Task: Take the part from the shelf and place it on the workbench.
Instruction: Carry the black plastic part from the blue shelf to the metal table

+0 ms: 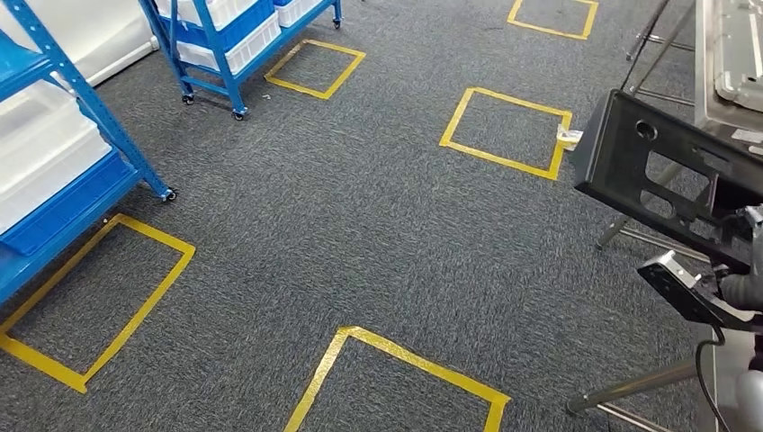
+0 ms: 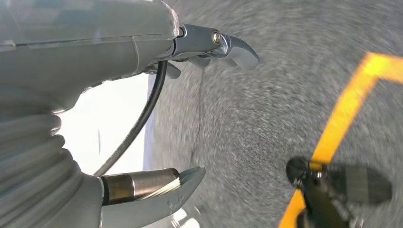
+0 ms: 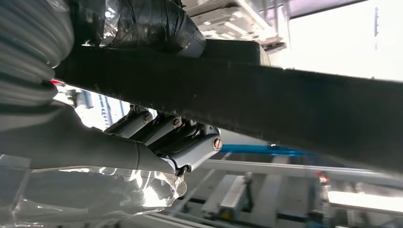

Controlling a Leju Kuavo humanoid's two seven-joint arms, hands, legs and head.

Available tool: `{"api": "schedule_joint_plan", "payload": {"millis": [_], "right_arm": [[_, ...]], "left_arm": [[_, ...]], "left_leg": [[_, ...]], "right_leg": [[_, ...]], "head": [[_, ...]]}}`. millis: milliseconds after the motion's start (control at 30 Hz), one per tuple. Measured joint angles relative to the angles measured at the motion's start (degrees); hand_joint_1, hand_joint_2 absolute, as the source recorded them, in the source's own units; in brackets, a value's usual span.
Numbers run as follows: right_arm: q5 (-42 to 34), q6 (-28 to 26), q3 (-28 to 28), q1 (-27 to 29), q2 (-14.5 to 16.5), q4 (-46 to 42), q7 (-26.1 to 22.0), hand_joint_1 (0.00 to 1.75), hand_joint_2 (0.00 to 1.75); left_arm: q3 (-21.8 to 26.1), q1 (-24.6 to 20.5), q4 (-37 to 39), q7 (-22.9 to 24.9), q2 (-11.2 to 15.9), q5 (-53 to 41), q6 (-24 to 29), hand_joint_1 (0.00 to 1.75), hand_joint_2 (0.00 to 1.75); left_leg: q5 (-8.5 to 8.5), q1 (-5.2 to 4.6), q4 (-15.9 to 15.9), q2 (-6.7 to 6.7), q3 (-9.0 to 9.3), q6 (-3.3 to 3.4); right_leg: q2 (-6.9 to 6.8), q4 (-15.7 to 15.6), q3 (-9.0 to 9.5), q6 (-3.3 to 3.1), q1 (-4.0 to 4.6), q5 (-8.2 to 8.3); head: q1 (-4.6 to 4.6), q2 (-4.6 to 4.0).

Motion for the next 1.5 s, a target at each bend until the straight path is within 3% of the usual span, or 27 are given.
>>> {"api": "schedule_joint_plan", "payload": {"millis": [67, 100, 167, 233, 300, 333, 367, 400, 467, 533, 600, 667, 733, 800, 833, 867, 967, 1033, 1100, 1167, 1233, 1300, 1333, 1367, 1400, 1467, 1500], "right_arm": [[1.23, -0.24, 2.24, -3.57, 1.04, 2.89, -0.05, 1.75, 1.75], [1.85, -0.31, 3.45, -5.34, 1.6, 4.43, -0.09, 1.75, 1.75], [3.32, -0.58, 5.94, -9.13, 3.02, 7.69, -0.2, 1.75, 1.75], [5.19, -1.18, 8.56, -13.7, 5.38, 11.87, -0.27, 1.75, 1.75], [6.92, -1.69, 11.34, -18.7, 8.53, 17.29, -0.12, 1.75, 1.75], [7.53, -1.8, 12.7, -21.01, 10.05, 20.04, 0.08, 1.75, 1.75], [7.93, -1.83, 13.97, -23.06, 11.42, 22.41, 0.33, 1.75, 1.75], [8.17, -1.83, 15.21, -24.99, 12.71, 24.52, 0.6, 1.75, 1.75], [8.29, -1.81, 17.27, -28.42, 15.06, 27.72, 1.11, 1.75, 1.75], [7.93, -2.0, 18.58, -30.7, 16.61, 29.99, 1.42, 1.75, 1.75], [7.11, -2.38, 19.1, -31.4, 17.02, 31.32, 1.43, 1.75, 1.75], [6.04, -3.09, 19.19, -31.45, 16.6, 32.1, 1.23, 1.75, 1.75], [4.73, -4.5, 19.06, -30.76, 15.34, 32.43, 0.96, 1.75, 1.75], [3.72, -6.19, 18.22, -28.16, 12.81, 32.15, 0.8, 1.75, 1.75], [3.48, -6.85, 17.38, -26.39, 11.17, 31.95, 0.78, 1.75, 1.75], [3.45, -7.26, 16.38, -24.77, 9.57, 31.72, 0.74, 1.75, 1.75], [3.97, -6.95, 13.55, -22.34, 5.76, 31.36, 0.4, 1.75, 1.75], [4.48, -6.06, 12.23, -22.1, 4.14, 31.38, 0.1, 1.75, 1.75], [4.95, -5.42, 11.5, -22.01, 2.99, 31.55, -0.17, 1.75, 1.75], [5.38, -5.23, 11.04, -22.16, 2.13, 31.7, -0.38, 1.75, 1.75], [5.64, -5.19, 10.78, -22.57, 1.78, 31.83, -0.42, 1.75, 1.75], [5.71, -5.08, 10.74, -22.78, 1.68, 32.02, -0.35, 1.75, 1.75], [5.75, -5.02, 10.73, -22.79, 1.6, 32.15, -0.28, 1.75, 1.75], [5.85, -4.98, 10.73, -22.84, 1.48, 32.29, -0.2, 1.75, 1.75], [5.99, -4.93, 10.72, -22.97, 1.31, 32.43, -0.11, 1.75, 1.75], [6.36, -4.71, 10.71, -23.36, 1.03, 32.6, 0.05, 1.75, 1.75], [6.5, -4.45, 10.71, -23.56, 0.93, 32.69, 0.12, 1.75, 1.75]], "left_arm": [[-2.27, -0.08, 0.0, -1.98, -0.03, -3.04, -2.1, 0.0, 1.75], [-3.55, -0.17, 0.0, -2.89, -0.06, -4.68, -3.03, 0.0, 1.75], [-6.15, -0.26, 0.0, -4.11, -0.17, -7.77, -4.36, 0.0, 1.75], [-8.71, -0.21, 0.0, -4.6, -0.35, -10.56, -5.15, 0.0, 1.75], [-11.4, -0.28, 0.0, -5.06, -0.52, -13.23, -5.97, 0.0, 1.75], [-12.72, -0.45, -0.01, -5.51, -0.59, -14.52, -6.57, 0.0, 1.75], [-13.96, -0.74, -0.02, -6.16, -0.61, -15.74, -7.31, 0.0, 1.75], [-15.23, -1.13, -0.06, -7.01, -0.5, -16.89, -8.28, 0.0, 1.75], [-17.63, -1.99, -0.18, -8.74, 0.11, -18.46, -10.2, 0.0, 1.75], [-19.4, -2.57, -0.37, -10.05, 0.96, -18.51, -11.15, 0.0, 1.75], [-20.16, -2.51, -0.54, -11.32, 1.64, -17.59, -10.97, 0.0, 1.75], [-20.35, -1.49, -0.6, -12.71, 2.19, -16.16, -10.28, 0.0, 1.75], [-20.12, 0.34, -0.61, -13.82, 2.68, -14.27, -9.74, 0.0, 1.75], [-19.15, 2.37, -0.61, -14.68, 2.98, -11.96, -9.55, 0.0, 1.75], [-18.41, 3.38, -0.61, -15.05, 3.06, -10.84, -9.52, 0.0, 1.75], [-17.64, 4.3, -0.61, -15.36, 3.1, -9.88, -9.49, 0.0, 1.75], [-15.59, 6.49, -0.61, -15.66, 3.29, -8.17, -9.52, 0.0, 1.75], [-14.43, 7.1, -0.61, -15.65, 3.47, -7.58, -9.68, 0.0, 1.75], [-13.45, 7.15, -0.61, -15.53, 3.54, -7.32, -9.84, 0.0, 1.75], [-12.69, 7.07, -0.61, -15.4, 3.54, -7.13, -9.94, 0.0, 1.75], [-12.06, 7.18, -0.61, -15.31, 3.52, -6.92, -10.01, 0.0, 1.75], [-11.51, 7.36, -0.61, -15.22, 3.48, -6.82, -10.03, 0.0, 1.75], [-11.3, 7.43, -0.61, -15.19, 3.46, -6.82, -10.04, 0.0, 1.75], [-11.08, 7.48, -0.61, -15.17, 3.44, -6.81, -10.05, 0.0, 1.75], [-10.86, 7.53, -0.61, -15.16, 3.44, -6.81, -10.06, 0.0, 1.75], [-10.44, 7.58, -0.61, -15.17, 3.5, -6.82, -10.1, 0.0, 1.75], [-10.28, 7.64, -0.61, -15.17, 3.55, -6.83, -10.13, 0.0, 1.75]], "left_leg": [[-0.22, -0.08, 0.01, 1.24, 0.3, -0.69], [-0.44, 0.05, 0.15, 1.17, 0.41, -1.08], [-2.19, 0.35, 2.58, -1.39, -0.47, -1.67], [-5.65, 0.58, 9.43, -4.74, -3.84, -1.89], [-7.53, 0.61, 16.04, -5.66, -7.6, -1.85], [-6.87, 0.6, 16.77, -5.77, -8.37, -1.73], [-5.14, 0.59, 15.2, -5.96, -8.06, -1.53], [-2.64, 0.58, 11.75, -6.49, -6.83, -1.26], [1.14, 0.6, 4.49, -8.83, -4.03, -0.7], [2.09, 0.61, 1.52, -10.18, -2.87, -0.43], [2.35, 0.75, 0.83, -9.32, -2.61, -0.19], [2.78, 0.91, -0.26, -8.0, -2.06, 0.26], [2.85, 0.83, -0.78, -6.45, -1.72, 0.69], [2.55, 0.77, -0.72, -5.23, -1.64, 0.96], [2.36, 0.78, -0.64, -4.72, -1.58, 0.99], [2.12, 0.8, -0.5, -4.2, -1.53, 0.94], [1.03, 0.57, 0.43, -2.25, -1.43, 0.29], [0.29, 0.21, 0.81, -0.98, -1.21, -0.38], [-0.18, 0.2, 0.8, 0.12, -0.74, -1.0], [-1.56, 0.52, 2.22, -1.37, -0.93, -1.56], [-5.01, 0.82, 8.0, -4.3, -3.42, -1.8], [-8.07, 0.81, 15.57, -5.39, -7.27, -1.66], [-8.19, 0.74, 17.48, -5.54, -8.44, -1.46], [-7.18, 0.63, 17.25, -5.69, -8.63, -1.15], [-5.15, 0.47, 14.66, -6.06, -7.65, -0.75], [-0.88, 0.12, 6.55, -8.52, -4.12, 0.18], [0.35, 0.0, 3.46, -9.59, -2.7, 0.5]], "right_leg": [[0.92, -0.37, -0.16, -0.81, 0.23, 0.05], [1.57, -0.45, -0.2, -1.18, 0.15, 0.17], [2.71, -0.71, -0.28, -1.99, -0.03, 0.5], [4.0, -0.77, -0.48, -2.61, 0.08, 0.75], [5.61, -0.72, -0.67, -2.92, 0.37, 0.91], [6.42, -0.66, -0.71, -2.97, 0.49, 0.95], [7.15, -0.56, -0.71, -3.0, 0.57, 0.97], [7.85, -0.44, -0.7, -2.99, 0.61, 0.96], [8.99, -0.17, -0.9, -2.86, 0.64, 1.0], [9.97, -0.13, -1.38, -2.38, 0.51, 1.24], [10.52, -0.33, -1.62, -1.74, 0.45, 1.45], [7.92, 1.08, -2.35, -1.27, 0.73, 0.31], [4.42, 6.58, -5.04, -0.86, 0.81, -2.77], [3.48, 12.9, -8.14, -0.38, 0.45, -5.14], [3.34, 13.99, -8.68, -0.16, 0.22, -5.02], [3.13, 12.89, -8.15, 0.02, 0.03, -3.91], [0.44, 2.88, -3.26, -0.02, 0.07, 0.43], [-0.28, 0.18, -1.99, -0.68, 0.44, 0.91], [1.3, 0.25, -2.01, -1.46, 0.5, 1.0], [2.57, 0.05, -1.89, -2.21, 0.37, 1.11], [3.77, -0.08, -1.75, -2.79, 0.38, 1.19], [5.13, -0.04, -1.76, -3.02, 0.67, 1.21], [5.82, -0.01, -1.77, -3.06, 0.84, 1.22], [6.52, 0.03, -1.75, -3.07, 0.97, 1.22], [7.24, 0.07, -1.72, -3.07, 1.04, 1.22], [8.61, 0.19, -1.71, -3.01, 1.04, 1.24], [9.25, 0.21, -1.78, -2.89, 0.98, 1.31]], "head": [[-0.04, 0.0], [-0.03, 0.0], [-0.05, 0.0], [-0.07, 0.0], [-0.08, 0.0], [-0.08, 0.0], [-0.08, 0.0], [-0.07, 0.0], [-0.04, 0.0], [-0.07, 0.0], [-0.09, 0.0], [0.01, 0.0], [0.08, 0.0], [0.11, 0.0], [0.13, 0.0], [0.16, 0.0], [0.16, 0.0], [0.12, 0.0], [0.08, 0.0], [0.06, 0.0], [0.05, 0.0], [0.04, 0.0], [0.04, 0.0], [0.04, 0.0], [0.05, 0.0], [0.07, 0.0], [0.07, 0.0]]}}
